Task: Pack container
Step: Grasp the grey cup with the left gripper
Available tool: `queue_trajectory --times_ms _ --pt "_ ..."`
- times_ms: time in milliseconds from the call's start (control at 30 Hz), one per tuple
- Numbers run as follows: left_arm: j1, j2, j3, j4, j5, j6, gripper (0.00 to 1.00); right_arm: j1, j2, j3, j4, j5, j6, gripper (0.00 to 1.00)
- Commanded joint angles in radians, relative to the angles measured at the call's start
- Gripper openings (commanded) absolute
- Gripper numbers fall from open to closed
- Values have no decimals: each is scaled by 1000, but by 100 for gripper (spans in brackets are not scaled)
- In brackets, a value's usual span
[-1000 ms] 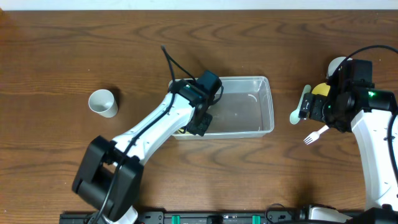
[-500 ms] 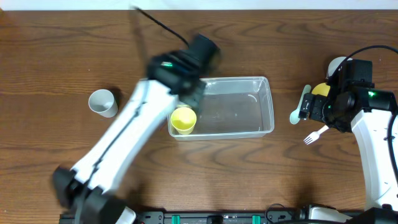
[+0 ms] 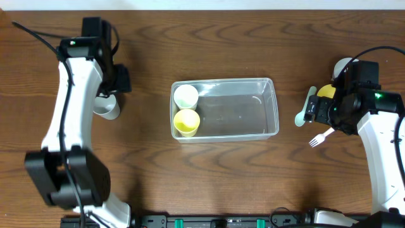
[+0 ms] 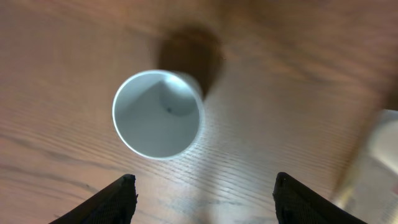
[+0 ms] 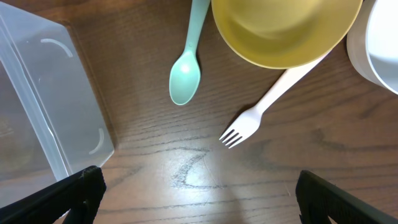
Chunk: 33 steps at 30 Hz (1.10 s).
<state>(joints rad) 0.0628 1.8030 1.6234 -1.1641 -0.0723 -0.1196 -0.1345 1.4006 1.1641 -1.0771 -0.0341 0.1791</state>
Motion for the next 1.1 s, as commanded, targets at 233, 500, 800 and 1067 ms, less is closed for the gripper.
queue_trajectory --times_ms 233,500,800,1067 --pt "62 226 -10 15 88 -15 64 -5 0 12 -1 -8 -9 99" --pt "62 273 -9 23 88 -13 13 -5 0 12 -6 -8 -9 99" --pt "31 193 -5 8 88 -11 6 -5 0 12 -5 -8 -9 99" --pt "-198 -117 75 -36 89 48 6 -5 0 12 -5 -8 -8 99"
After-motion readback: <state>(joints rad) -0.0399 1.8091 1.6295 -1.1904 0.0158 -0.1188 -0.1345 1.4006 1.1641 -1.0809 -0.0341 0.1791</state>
